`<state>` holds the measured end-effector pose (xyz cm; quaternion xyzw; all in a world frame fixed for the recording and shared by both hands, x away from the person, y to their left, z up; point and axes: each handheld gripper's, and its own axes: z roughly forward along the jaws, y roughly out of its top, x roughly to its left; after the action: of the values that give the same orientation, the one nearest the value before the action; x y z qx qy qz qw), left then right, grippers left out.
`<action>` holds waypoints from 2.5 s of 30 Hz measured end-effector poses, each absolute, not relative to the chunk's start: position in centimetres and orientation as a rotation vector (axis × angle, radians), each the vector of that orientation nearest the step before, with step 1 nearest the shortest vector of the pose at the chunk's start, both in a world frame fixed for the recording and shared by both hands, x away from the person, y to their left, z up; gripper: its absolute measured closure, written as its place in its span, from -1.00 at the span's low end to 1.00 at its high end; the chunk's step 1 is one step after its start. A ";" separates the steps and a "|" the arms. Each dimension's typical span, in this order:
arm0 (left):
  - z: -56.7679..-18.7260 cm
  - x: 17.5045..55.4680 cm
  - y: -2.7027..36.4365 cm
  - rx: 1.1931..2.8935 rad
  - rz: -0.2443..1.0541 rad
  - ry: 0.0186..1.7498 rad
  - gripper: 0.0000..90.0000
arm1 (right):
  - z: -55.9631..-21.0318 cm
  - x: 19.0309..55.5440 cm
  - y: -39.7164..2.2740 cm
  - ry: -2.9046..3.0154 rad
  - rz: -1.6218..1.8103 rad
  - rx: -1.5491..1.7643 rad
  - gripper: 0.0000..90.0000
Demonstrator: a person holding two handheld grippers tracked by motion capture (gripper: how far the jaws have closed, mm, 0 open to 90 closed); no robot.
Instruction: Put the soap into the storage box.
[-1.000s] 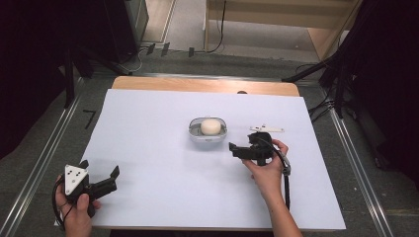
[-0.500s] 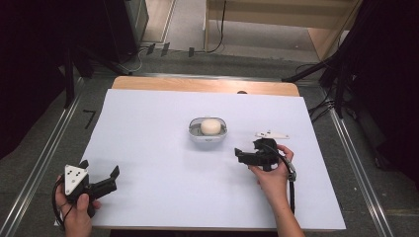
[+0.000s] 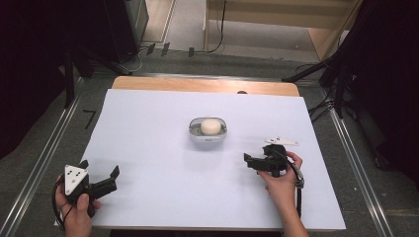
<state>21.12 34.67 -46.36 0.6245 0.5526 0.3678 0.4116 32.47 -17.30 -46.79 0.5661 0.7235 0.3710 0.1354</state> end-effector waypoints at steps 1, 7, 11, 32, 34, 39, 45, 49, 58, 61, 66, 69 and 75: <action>-46.4 21.1 34.7 1.572 0.925 1.391 -1.00 | -46.8 32.4 -17.5 2.096 1.067 1.637 -0.68; -46.4 21.1 34.7 1.571 0.927 1.390 -1.00 | -47.4 31.6 -18.8 2.079 1.076 1.652 -0.68; -46.4 21.1 34.6 1.574 0.928 1.391 -1.00 | -47.9 31.1 -19.6 2.069 1.073 1.665 -0.68; -46.4 21.1 34.6 1.578 0.929 1.392 -1.00 | -47.9 28.4 -25.4 1.972 1.126 1.709 -0.70; -46.4 21.2 34.6 1.578 0.930 1.391 -1.00 | -47.9 28.1 -26.0 1.954 1.129 1.722 -0.70; -46.4 21.2 34.6 1.579 0.930 1.392 -1.00 | -47.9 27.5 -27.2 1.934 1.115 1.730 -0.70; -46.4 21.2 34.6 1.580 0.930 1.391 -1.00 | -48.0 26.8 -28.8 1.907 1.105 1.744 -0.71; -46.4 21.2 34.6 1.579 0.930 1.391 -1.00 | -48.1 26.4 -29.8 1.889 1.099 1.764 -0.73; -46.4 21.2 34.6 1.578 0.930 1.392 -1.00 | -48.1 25.6 -31.8 1.836 1.089 1.784 -0.74; -46.4 21.2 34.6 1.579 0.930 1.392 -1.00 | -48.1 25.2 -32.5 1.822 1.078 1.792 -0.74; -46.4 21.2 34.6 1.579 0.931 1.393 -1.00 | -48.3 24.8 -33.5 1.809 1.044 1.798 -0.78; -46.4 21.2 34.6 1.579 0.930 1.393 -1.00 | -48.4 24.6 -34.1 1.798 1.044 1.805 -0.79; -46.4 21.2 34.6 1.578 0.931 1.394 -1.00 | -48.4 24.0 -35.0 1.784 1.047 1.808 -0.91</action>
<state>21.16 34.60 -46.37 0.6260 0.5528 0.3693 0.4076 24.02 -34.96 -48.42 0.6455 0.6368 0.3736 0.1958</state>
